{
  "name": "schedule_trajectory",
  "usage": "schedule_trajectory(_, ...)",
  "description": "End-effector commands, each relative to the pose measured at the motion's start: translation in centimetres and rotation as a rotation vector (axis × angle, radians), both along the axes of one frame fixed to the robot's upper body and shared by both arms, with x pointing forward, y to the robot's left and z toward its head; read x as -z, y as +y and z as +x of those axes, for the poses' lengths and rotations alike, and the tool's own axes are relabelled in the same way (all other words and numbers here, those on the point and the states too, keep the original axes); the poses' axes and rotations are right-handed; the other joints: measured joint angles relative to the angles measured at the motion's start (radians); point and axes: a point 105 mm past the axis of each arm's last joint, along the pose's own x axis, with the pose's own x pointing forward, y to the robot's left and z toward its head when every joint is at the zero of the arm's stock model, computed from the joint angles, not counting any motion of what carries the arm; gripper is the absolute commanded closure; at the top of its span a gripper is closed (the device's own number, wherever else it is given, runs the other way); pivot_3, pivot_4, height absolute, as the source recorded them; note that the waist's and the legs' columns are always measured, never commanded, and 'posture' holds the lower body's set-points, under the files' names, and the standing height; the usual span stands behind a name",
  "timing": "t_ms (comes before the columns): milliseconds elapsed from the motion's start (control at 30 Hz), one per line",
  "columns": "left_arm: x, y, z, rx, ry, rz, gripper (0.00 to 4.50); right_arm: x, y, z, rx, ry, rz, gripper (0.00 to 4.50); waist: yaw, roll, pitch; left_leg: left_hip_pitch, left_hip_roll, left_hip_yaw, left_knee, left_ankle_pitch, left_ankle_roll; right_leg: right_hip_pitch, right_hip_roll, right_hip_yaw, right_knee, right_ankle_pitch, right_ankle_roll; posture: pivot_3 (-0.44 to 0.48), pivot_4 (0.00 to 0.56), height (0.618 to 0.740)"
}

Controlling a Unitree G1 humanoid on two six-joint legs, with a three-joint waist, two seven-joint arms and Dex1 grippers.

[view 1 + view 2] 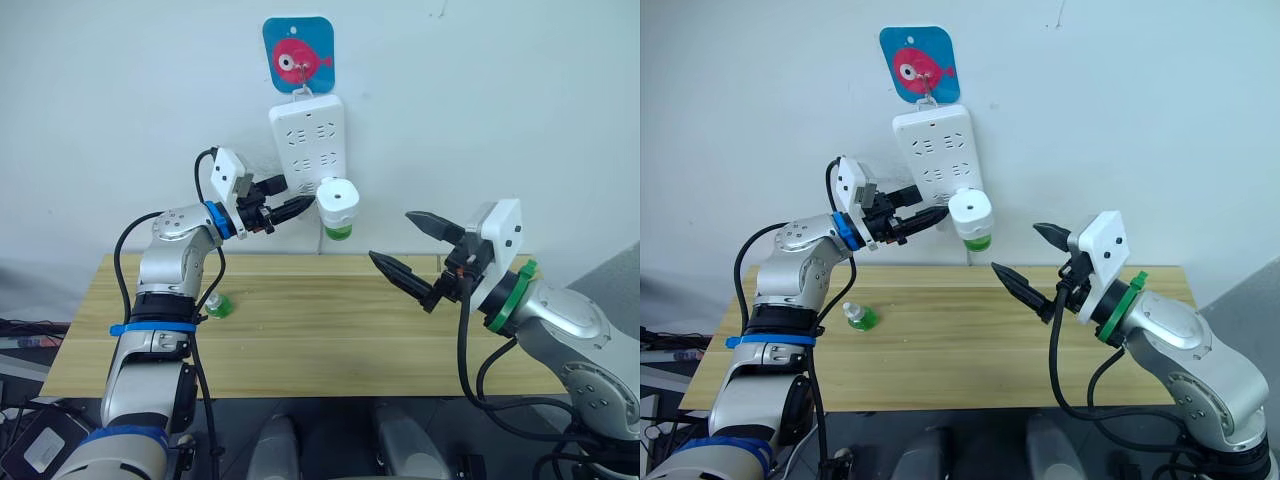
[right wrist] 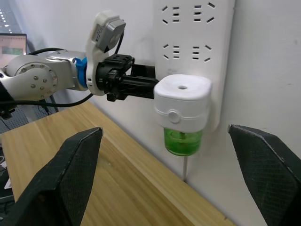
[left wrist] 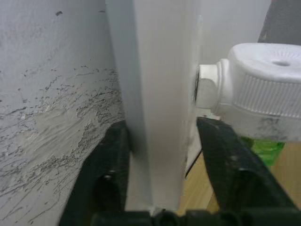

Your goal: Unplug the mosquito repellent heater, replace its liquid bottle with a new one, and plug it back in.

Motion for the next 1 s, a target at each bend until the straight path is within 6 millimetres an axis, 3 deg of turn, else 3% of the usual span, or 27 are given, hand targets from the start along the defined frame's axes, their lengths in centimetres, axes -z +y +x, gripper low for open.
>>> schedule_trajectory(33, -1.9, -0.7, -0.5, 0.034, -0.067, 0.006, 3.11, -0.7, 0.8, -0.7, 0.001, -0.042, -0.012, 0.0, 0.003, 0.0, 0.0, 0.0, 0.0, 0.0, 0.0, 0.0, 0.0, 0.0, 0.0, 0.0, 0.0, 0.0, 0.0, -0.216, 0.216, 0.725)
schedule_trajectory(233, -1.8, -0.5, -0.9, 0.033, -0.063, 0.012, 3.18, 0.1, 1.4, 0.8, 0.188, -0.025, -0.09, 0.0, 0.001, 0.0, 0.001, 0.0, 0.0, 0.001, 0.001, 0.0, 0.0, 0.0, 0.0, 0.001, 0.0, 0.0, 0.0, -0.219, 0.218, 0.725)
schedule_trajectory(400, -1.7, -0.1, -1.3, 0.02, -0.058, 0.015, 3.18, -0.6, 2.8, 2.8, 0.309, -0.042, -0.076, 0.0, -0.004, 0.0, 0.001, -0.001, 0.001, 0.001, 0.0, 0.0, 0.0, -0.002, 0.0, 0.001, 0.0, 0.0, 0.0, -0.219, 0.217, 0.725)
schedule_trajectory(1000, -1.8, -0.7, -1.7, 0.026, -0.059, 0.009, 3.18, -2.2, 6.4, 7.1, 0.319, -0.082, -0.003, 0.0, -0.006, 0.001, 0.001, -0.007, 0.0, -0.001, 0.0, 0.0, 0.0, -0.008, -0.001, -0.001, 0.002, 0.0, 0.0, -0.196, 0.208, 0.725)
